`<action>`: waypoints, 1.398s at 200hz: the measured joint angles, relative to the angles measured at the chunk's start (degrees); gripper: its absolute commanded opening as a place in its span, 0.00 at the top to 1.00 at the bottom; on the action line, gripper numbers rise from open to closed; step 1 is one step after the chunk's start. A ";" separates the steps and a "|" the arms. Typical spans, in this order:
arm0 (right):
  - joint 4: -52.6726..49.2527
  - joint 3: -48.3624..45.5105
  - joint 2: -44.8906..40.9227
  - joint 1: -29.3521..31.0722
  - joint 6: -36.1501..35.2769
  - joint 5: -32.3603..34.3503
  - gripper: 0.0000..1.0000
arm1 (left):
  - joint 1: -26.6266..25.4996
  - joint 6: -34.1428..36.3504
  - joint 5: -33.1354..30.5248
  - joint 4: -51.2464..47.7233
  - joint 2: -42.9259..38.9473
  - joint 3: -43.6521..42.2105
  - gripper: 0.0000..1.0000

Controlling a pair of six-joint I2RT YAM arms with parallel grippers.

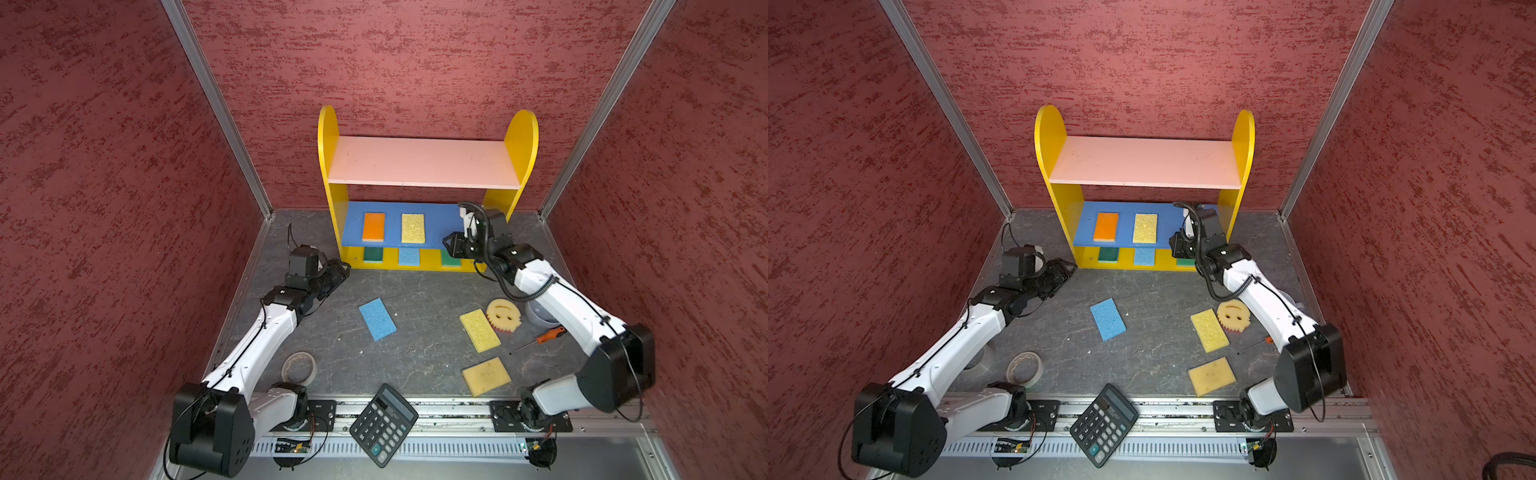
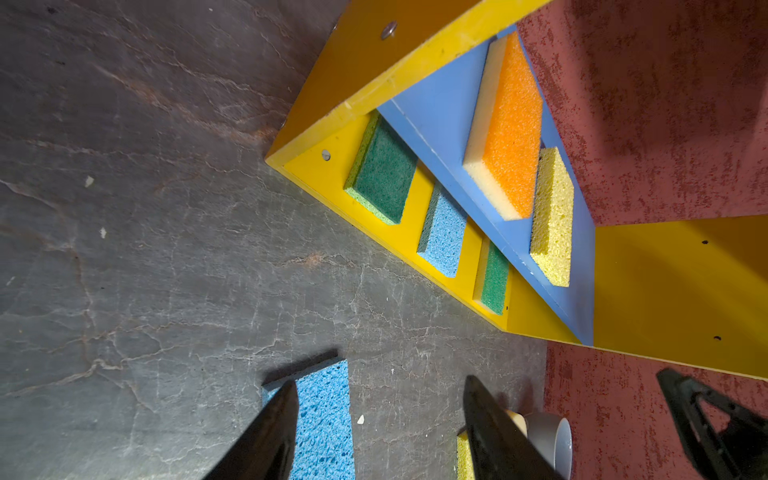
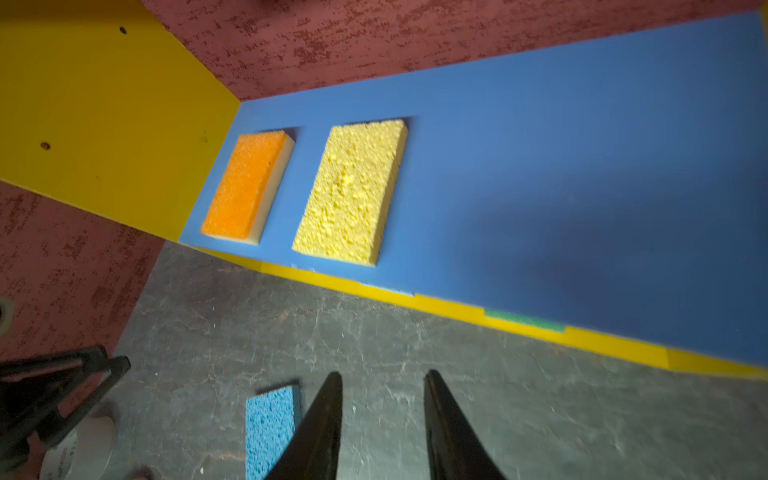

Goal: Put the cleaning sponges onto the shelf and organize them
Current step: 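Move the right gripper to the second yellow sponge near the smiley sponge, then grasp the second yellow sponge beside the blue sponge with the right gripper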

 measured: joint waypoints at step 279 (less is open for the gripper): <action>14.43 -9.94 21.27 17.25 15.91 -2.64 0.91 | 0.20 -0.07 1.88 0.55 2.29 -0.07 0.37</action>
